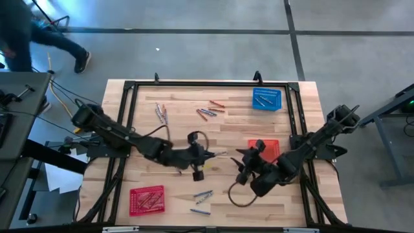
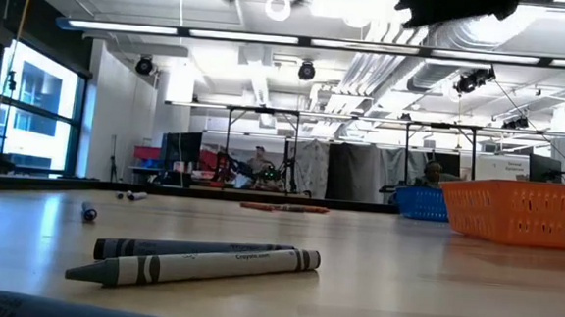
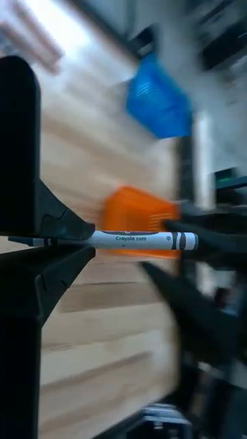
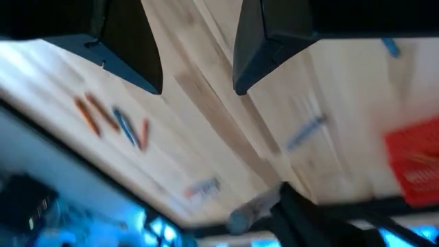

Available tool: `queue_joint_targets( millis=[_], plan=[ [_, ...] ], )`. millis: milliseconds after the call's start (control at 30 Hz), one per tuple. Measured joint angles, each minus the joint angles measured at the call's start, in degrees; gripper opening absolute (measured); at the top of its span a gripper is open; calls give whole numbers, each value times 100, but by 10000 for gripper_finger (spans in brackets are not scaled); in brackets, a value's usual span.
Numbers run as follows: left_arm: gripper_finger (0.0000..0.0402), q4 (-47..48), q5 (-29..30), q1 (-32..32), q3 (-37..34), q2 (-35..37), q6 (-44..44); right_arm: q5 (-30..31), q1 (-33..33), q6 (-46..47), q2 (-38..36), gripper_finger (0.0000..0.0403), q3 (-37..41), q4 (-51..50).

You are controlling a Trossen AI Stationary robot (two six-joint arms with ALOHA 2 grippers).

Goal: Sort crayons
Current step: Put the gray crayon into the blue bin

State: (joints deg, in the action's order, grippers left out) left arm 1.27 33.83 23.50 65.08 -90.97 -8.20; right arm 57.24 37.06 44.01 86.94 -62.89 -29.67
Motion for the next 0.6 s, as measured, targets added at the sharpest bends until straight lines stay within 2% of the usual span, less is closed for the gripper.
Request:
queue_joint_targets(
  millis=[133,233,433,600],
  plan=[
    [0,-837,693,349,0,23,706,453,79,-1052,0,172,-2,1118],
    [0,-1163,905,506,2,-16,896,564,102,-1933,0,172,-2,1970],
    [0,-1197,1335,630,2,-18,997,156,98,-3233,-2,172,-2,3279],
    [0,-1197,1373,625,2,-18,996,-75,44,-3635,-2,172,-2,3717]
  ],
)
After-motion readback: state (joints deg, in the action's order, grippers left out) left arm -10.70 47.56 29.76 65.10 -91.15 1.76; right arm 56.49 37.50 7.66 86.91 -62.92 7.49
